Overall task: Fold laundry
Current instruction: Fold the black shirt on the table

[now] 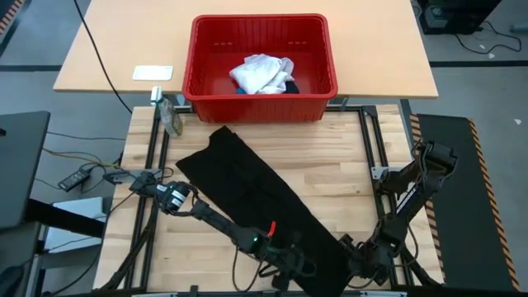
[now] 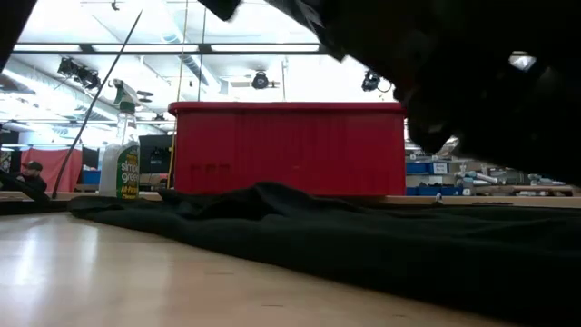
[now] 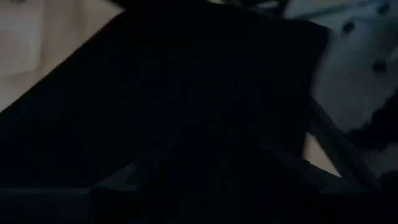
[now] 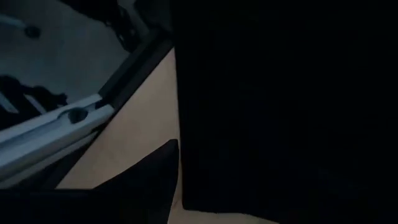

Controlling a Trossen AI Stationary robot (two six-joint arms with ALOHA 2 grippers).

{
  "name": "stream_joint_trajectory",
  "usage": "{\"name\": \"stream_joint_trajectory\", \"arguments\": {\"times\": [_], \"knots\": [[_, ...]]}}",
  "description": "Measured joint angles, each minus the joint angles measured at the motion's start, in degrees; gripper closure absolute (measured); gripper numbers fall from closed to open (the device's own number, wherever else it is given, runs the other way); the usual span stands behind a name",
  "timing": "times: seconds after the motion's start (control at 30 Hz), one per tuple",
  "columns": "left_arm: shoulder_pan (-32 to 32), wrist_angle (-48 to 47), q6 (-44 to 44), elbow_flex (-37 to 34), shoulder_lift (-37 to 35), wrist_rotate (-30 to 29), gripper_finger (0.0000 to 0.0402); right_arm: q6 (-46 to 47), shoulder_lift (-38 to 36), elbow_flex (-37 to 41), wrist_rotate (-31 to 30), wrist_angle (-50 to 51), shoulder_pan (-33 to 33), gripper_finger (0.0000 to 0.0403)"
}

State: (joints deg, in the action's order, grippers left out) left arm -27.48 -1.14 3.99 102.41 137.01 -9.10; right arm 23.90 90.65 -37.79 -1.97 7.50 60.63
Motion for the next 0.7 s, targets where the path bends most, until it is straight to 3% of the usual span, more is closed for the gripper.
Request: {"name": "stream_joint_trajectory", "arguments": {"times": [0.13,0.27,0.43,0.53,0.7], "knots": [[1.70,-0.36,7.36,-0.04,-0.93,-0.15,0.0182,1.49,-0.76,0.30,-4.47,0.99,-2.33,0.0219],[2.38,-2.82,9.14,-0.04,-3.99,-0.16,0.0189,1.64,-0.74,0.27,-5.30,1.77,-5.79,0.0289],[2.73,-12.68,10.00,-0.04,-9.63,-1.20,0.0214,1.70,-1.51,0.38,5.07,0.32,-10.27,0.0386],[2.90,-19.99,11.61,-0.04,-14.29,-3.24,0.0228,3.57,-3.32,0.42,12.71,-2.26,-10.48,0.0385],[2.72,-28.62,13.41,-0.04,-20.94,-7.38,0.0247,5.26,-7.60,0.40,19.77,-3.01,-10.09,0.0391]]}}
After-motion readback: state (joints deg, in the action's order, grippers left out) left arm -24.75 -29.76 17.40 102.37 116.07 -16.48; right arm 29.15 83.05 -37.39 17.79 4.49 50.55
